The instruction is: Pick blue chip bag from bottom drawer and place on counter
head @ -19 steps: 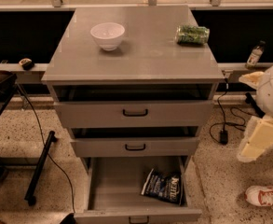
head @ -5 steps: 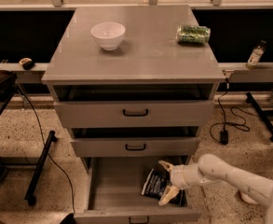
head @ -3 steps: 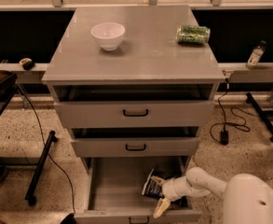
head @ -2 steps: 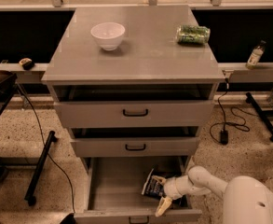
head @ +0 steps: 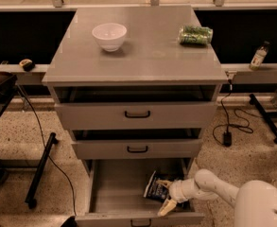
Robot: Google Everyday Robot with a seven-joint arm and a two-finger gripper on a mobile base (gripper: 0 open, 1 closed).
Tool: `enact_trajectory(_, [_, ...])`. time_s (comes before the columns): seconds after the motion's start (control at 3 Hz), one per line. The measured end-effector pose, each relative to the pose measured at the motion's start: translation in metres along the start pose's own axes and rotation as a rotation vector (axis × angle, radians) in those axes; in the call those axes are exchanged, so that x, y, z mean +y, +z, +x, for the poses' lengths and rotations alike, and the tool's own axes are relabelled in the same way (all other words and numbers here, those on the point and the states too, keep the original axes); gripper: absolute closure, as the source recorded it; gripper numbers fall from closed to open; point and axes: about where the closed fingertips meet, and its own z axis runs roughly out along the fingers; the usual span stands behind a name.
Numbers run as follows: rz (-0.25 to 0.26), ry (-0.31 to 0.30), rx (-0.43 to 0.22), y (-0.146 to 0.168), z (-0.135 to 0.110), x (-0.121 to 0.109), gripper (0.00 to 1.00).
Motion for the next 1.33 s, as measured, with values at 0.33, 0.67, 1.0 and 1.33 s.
enact_trajectory(0.33, [0.033, -0.024, 0.033, -0.025, -0.012, 0.011, 0.13])
enact_trajectory(0.67, [0.031, -0.057, 0.082, -0.038, -0.033, 0.027, 0.00])
enact_trajectory(1.0, [0.035, -0.053, 0.120, -0.034, -0.035, 0.026, 0.00])
enact_trajectory(1.33, [0.094, -0.035, 0.157, -0.043, -0.025, -0.003, 0.00])
